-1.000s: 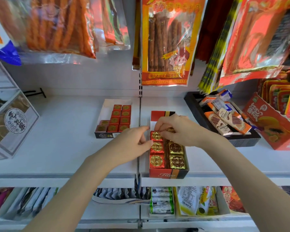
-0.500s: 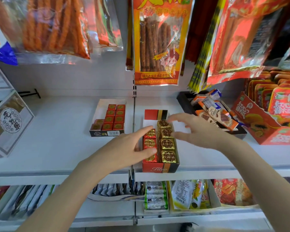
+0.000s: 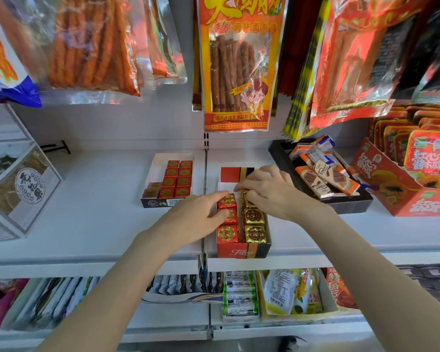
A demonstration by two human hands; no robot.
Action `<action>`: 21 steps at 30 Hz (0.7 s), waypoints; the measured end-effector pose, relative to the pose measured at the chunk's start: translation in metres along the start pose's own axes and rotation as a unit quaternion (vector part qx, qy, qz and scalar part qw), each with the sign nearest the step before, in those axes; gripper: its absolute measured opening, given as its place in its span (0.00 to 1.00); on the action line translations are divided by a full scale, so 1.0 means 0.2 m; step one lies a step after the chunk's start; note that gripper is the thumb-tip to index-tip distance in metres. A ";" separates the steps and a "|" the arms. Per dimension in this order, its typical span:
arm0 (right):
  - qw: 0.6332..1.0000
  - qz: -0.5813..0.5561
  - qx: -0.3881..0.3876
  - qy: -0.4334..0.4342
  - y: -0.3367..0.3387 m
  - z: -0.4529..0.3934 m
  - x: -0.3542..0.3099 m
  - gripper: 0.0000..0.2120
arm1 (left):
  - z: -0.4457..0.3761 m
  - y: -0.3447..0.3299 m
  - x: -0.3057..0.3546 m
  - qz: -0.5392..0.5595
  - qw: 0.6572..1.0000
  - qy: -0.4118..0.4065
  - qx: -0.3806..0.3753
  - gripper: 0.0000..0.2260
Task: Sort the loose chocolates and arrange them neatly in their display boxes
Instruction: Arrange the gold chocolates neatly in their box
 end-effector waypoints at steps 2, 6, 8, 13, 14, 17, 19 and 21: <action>0.999 0.036 0.009 -0.009 0.00 -0.01 0.01 0.18 | 0.00 0.00 0.00 -0.003 1.000 -0.003 0.000 0.23; 0.999 0.029 0.002 -0.014 0.00 -0.01 0.01 0.17 | -0.01 0.00 0.02 -0.002 1.000 -0.012 0.001 0.23; 1.000 0.020 -0.003 -0.006 0.00 -0.02 0.01 0.18 | -0.01 0.00 0.01 -0.003 1.000 -0.014 0.001 0.23; 0.999 0.044 0.007 0.004 -0.02 -0.04 0.01 0.17 | -0.02 -0.01 0.01 0.005 1.000 -0.011 0.003 0.23; 0.999 0.043 0.009 0.001 -0.02 -0.04 0.00 0.17 | -0.02 -0.02 0.01 0.004 1.000 -0.013 0.004 0.23; 1.000 0.026 0.008 -0.004 -0.02 -0.05 0.00 0.17 | -0.02 -0.02 0.02 0.004 1.000 -0.015 0.002 0.23; 1.000 -0.026 0.004 -0.014 0.00 -0.05 0.02 0.19 | -0.03 -0.02 0.01 0.015 1.000 -0.015 -0.001 0.23; 0.995 -0.099 0.023 -0.011 0.05 -0.03 0.04 0.23 | -0.02 -0.02 0.00 0.034 0.999 -0.018 -0.005 0.23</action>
Point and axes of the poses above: each hand's wrist, its own z-axis away from the middle knuckle, its own y-axis out of the back of the hand, x = y × z, the point moved 3 cm from there along -z, towards the middle knuckle, and after that the axes turned 7 degrees about -z, right-handed, at the moved point
